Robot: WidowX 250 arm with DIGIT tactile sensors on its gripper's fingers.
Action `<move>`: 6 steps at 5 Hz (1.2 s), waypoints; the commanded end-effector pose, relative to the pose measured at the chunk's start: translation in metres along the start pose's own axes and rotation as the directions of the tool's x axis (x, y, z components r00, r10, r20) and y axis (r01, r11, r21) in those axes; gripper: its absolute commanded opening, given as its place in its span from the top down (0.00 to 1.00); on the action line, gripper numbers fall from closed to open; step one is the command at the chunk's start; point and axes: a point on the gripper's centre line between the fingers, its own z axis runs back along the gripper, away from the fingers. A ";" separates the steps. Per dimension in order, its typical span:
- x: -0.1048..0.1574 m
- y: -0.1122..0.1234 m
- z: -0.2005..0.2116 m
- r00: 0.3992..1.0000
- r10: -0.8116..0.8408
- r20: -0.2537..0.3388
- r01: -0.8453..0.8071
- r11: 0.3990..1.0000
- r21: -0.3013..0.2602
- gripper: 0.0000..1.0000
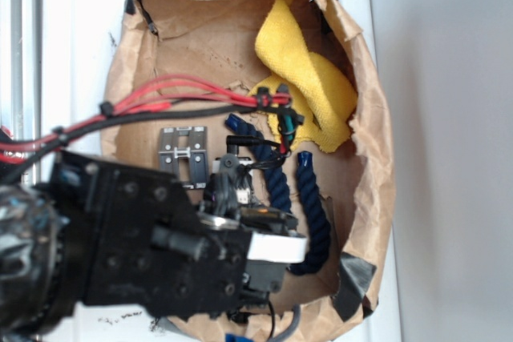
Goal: Grab the blue ball.
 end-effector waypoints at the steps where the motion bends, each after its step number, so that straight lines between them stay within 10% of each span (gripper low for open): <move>1: 0.024 -0.019 -0.007 1.000 0.000 0.029 -0.001 1.000 0.010 0.00; 3: 0.025 -0.023 -0.036 1.000 0.016 -0.026 -0.013 0.994 0.106 0.00; 4: 0.025 -0.023 -0.032 0.999 0.030 -0.032 -0.026 0.994 0.109 1.00; 6: 0.023 -0.003 -0.002 0.996 0.056 -0.067 -0.049 0.993 0.103 1.00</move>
